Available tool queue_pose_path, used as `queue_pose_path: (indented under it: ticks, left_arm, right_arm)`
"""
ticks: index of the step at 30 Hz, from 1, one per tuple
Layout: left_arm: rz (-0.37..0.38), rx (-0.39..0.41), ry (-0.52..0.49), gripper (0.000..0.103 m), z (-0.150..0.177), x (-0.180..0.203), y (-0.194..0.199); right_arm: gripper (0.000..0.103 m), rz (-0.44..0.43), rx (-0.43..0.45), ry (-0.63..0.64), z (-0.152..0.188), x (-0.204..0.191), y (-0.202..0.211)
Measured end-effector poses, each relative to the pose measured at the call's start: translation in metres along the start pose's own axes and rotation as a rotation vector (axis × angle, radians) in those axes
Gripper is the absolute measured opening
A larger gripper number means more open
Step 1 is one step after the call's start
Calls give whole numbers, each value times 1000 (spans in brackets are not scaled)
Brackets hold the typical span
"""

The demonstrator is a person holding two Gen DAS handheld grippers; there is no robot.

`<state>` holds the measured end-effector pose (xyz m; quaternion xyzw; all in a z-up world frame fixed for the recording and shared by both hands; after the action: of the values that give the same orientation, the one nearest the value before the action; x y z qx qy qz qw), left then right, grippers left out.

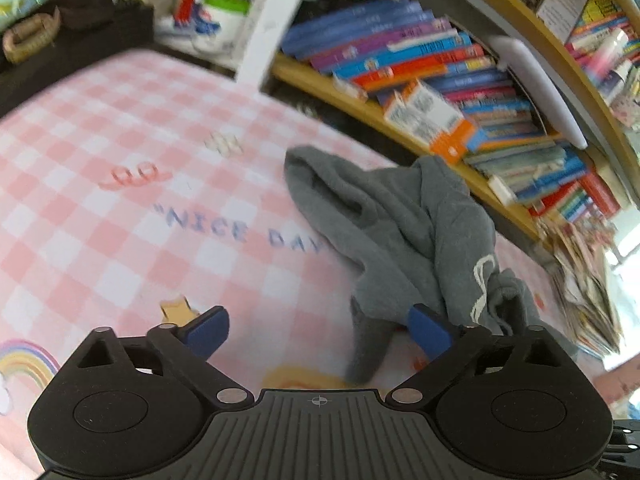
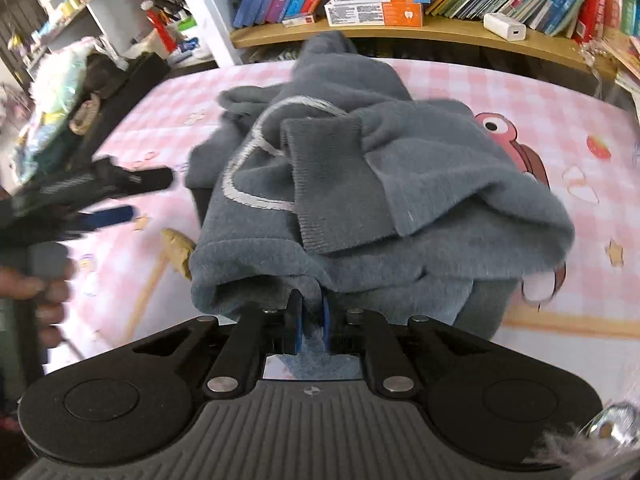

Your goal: Fold clothes

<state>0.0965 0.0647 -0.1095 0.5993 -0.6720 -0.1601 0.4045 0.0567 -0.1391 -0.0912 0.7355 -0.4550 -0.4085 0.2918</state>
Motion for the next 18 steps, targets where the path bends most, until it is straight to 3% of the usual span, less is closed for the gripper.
queue_pose_path:
  ticks: [5,7,9,10,13,18]
  left_arm:
    - [41,-76,-93,83,8,14,-20]
    - [54,-108,-137,67,8,22,-33]
    - [79,-126,-177,59,7,31,-44]
    - [99,-135,-197,38,7,37,-49]
    - [149,-171,-222,12,6,44,-59]
    - [195,-49,-181,9,-48,34,-48]
  right_arm:
    - [9,-9,66,-60,5,-5,31]
    - [9,-19,92,-121,8,-2,40]
    - [9,-26,122,-182,10,2,50]
    - [9,-26,146,-208,10,5,56]
    - [8,-19,232,-302,8,21,79]
    - [8,63,384,-508,11,73,127]
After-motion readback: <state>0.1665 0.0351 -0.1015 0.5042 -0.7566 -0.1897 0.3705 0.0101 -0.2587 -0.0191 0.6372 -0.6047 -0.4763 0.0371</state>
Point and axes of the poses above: each gripper's, at about its wrist camera, not at the fingertips, and y roughly against the way its jaws point, x to its right, z to its underside, the point moved 10 cm from there along -y, roughly the way its jaws point, and after that the axes turned 8 degrees about -y, right-handed, at the moved point
